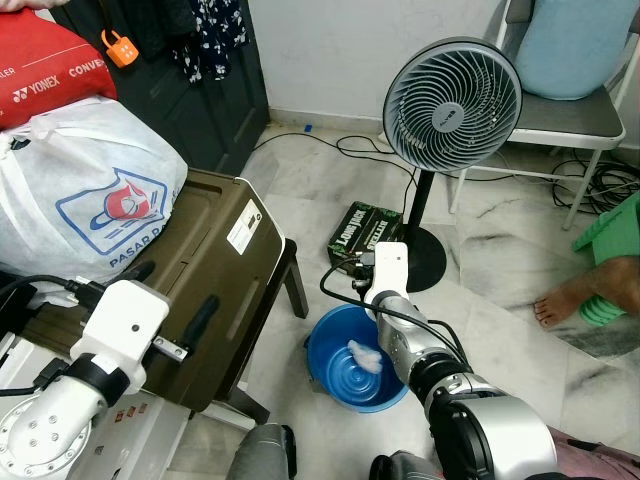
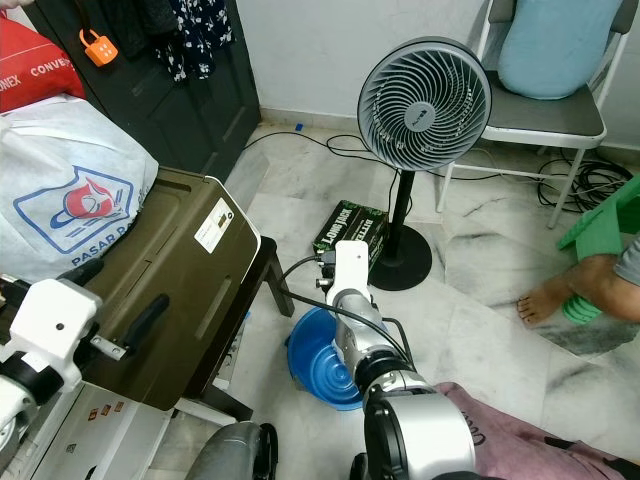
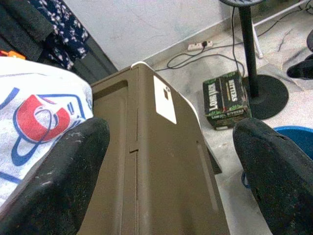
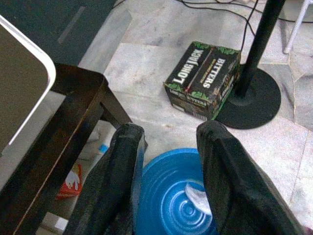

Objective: Clean up the room

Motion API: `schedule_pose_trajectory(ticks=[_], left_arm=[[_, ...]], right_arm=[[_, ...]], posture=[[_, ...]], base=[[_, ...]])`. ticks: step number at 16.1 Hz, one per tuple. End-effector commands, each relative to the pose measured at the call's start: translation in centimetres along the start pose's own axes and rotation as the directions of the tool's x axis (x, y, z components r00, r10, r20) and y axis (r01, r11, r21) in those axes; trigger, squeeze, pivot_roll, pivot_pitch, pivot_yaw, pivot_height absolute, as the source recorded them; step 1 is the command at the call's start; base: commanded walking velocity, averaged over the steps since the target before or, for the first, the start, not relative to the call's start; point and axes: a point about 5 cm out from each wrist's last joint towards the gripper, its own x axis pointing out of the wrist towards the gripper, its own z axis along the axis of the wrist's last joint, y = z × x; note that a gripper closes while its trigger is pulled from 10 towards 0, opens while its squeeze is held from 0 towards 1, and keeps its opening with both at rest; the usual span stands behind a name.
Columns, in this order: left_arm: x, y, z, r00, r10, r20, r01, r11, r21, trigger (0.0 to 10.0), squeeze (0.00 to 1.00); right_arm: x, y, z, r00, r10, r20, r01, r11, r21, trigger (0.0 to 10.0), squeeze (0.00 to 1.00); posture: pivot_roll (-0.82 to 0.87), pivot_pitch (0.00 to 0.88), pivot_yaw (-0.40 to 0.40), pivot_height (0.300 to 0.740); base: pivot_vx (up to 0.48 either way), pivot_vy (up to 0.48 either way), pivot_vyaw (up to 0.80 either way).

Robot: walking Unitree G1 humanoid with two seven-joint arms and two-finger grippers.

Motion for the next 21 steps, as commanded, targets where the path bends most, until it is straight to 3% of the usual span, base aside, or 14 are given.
schedule_pose_trajectory(ticks=[1, 2, 5, 6, 11, 13, 15, 16, 18, 19, 20, 21], left_arm=[[0.2, -0.1, -0.3, 1.0, 0.0, -0.015, 0.0, 1.0, -0.004, 10.0, 0.0], [0.5, -0.2, -0.3, 1.0, 0.0, -0.01, 0.0, 1.0, -0.008, 10.0, 0.0], [3.0, -1.0, 0.1, 0.998, 0.002, 0.057, 0.001, 0.999, -0.048, 10.0, 0.0], [4.3, -1.3, 0.3, 0.996, 0.006, 0.084, -0.001, 0.998, -0.066, 10.0, 0.0], [7.2, -2.3, 1.0, 0.987, 0.032, 0.156, -0.016, 0.995, -0.101, 10.0, 0.0], [8.1, -2.4, 1.1, 0.981, 0.067, 0.183, -0.047, 0.993, -0.11, 10.0, 0.0], [8.4, -2.2, -0.2, 0.976, 0.146, 0.159, -0.125, 0.983, -0.136, 10.0, 0.0], [8.5, -2.3, -0.7, 0.974, 0.186, 0.127, -0.16, 0.968, -0.194, 10.0, 0.0], [8.6, -2.6, -1.2, 0.975, 0.196, 0.107, -0.167, 0.958, -0.231, 10.0, 0.0], [8.6, -2.8, -1.5, 0.977, 0.186, 0.107, -0.158, 0.96, -0.23, 10.0, 0.0], [8.5, -3.1, -1.9, 0.98, 0.169, 0.107, -0.142, 0.964, -0.224, 10.0, 0.0], [8.6, -3.0, -2.5, 0.982, 0.169, 0.088, -0.147, 0.965, -0.216, 10.0, 0.0]], right_arm=[[0.2, 0.8, 0.9, 0.999, 0.033, 0.026, -0.033, 0.999, -0.003, 10.0, 1.0], [0.2, 0.8, 1.2, 0.999, 0.037, 0.036, -0.037, 0.999, -0.002, 10.0, 1.0], [-0.3, 0.1, 2.3, 0.985, 0.097, 0.14, -0.095, 0.995, -0.023, 10.0, 1.0], [-1.2, -0.9, 1.9, 0.984, 0.104, 0.146, -0.098, 0.994, -0.051, 10.0, 1.0], [-4.6, -3.2, 1.6, 0.977, 0.169, 0.129, -0.156, 0.982, -0.106, 10.0, 1.0], [-7.3, -4.3, 2.1, 0.97, 0.181, 0.165, -0.162, 0.979, -0.125, 10.0, 1.0], [-10.8, -5.9, 1.4, 0.974, 0.1, 0.202, -0.092, 0.995, -0.05, 10.0, 1.0], [-12.5, -6.4, 0.7, 0.971, 0.077, 0.226, -0.068, 0.997, -0.048, 10.0, 1.0], [-13.9, -6.9, 0.2, 0.968, 0.049, 0.247, -0.044, 0.999, -0.027, 10.0, 1.0], [-14.4, -7.4, 0.0, 0.969, 0.012, 0.248, -0.016, 1.0, 0.012, 10.0, 0.6], [-14.6, -8.3, -0.4, 0.968, -0.067, 0.241, 0.043, 0.994, 0.102, 10.0, 0.0], [-14.7, -9.1, -0.4, 0.96, -0.129, 0.249, 0.085, 0.98, 0.18, 10.0, 0.0]], posture=[[0.3, 0.095, 0.09, 0.74], [0.29, 0.093, 0.09, 0.74], [0.2, 0.053, 0.072, 0.74], [0.15, 0.028, 0.061, 0.74], [0.07, 0.0, 0.046, 0.74], [0.01, 0.0, 0.035, 0.74], [-0.02, 0.0, 0.03, 0.74], [-0.04, 0.0, 0.038, 0.74], [-0.06, 0.0, 0.044, 0.74], [-0.07, 0.0, 0.052, 0.74], [-0.08, 0.0, 0.059, 0.74], [-0.09, 0.0, 0.073, 0.74]], base=[[0.0, 0.0, 0.0], [0.0, 0.0, 0.0], [0.0, 0.0, 0.0], [0.0, 0.0, 0.0], [0.0, 0.0, 0.0], [0.0, 0.0, 0.0], [0.0, 0.0, 0.0], [0.0, 0.0, 0.0], [0.0, 0.0, 0.0], [0.0, 0.0, 0.0], [0.0, 0.0, 0.0], [0.0, 0.0, 0.0]])
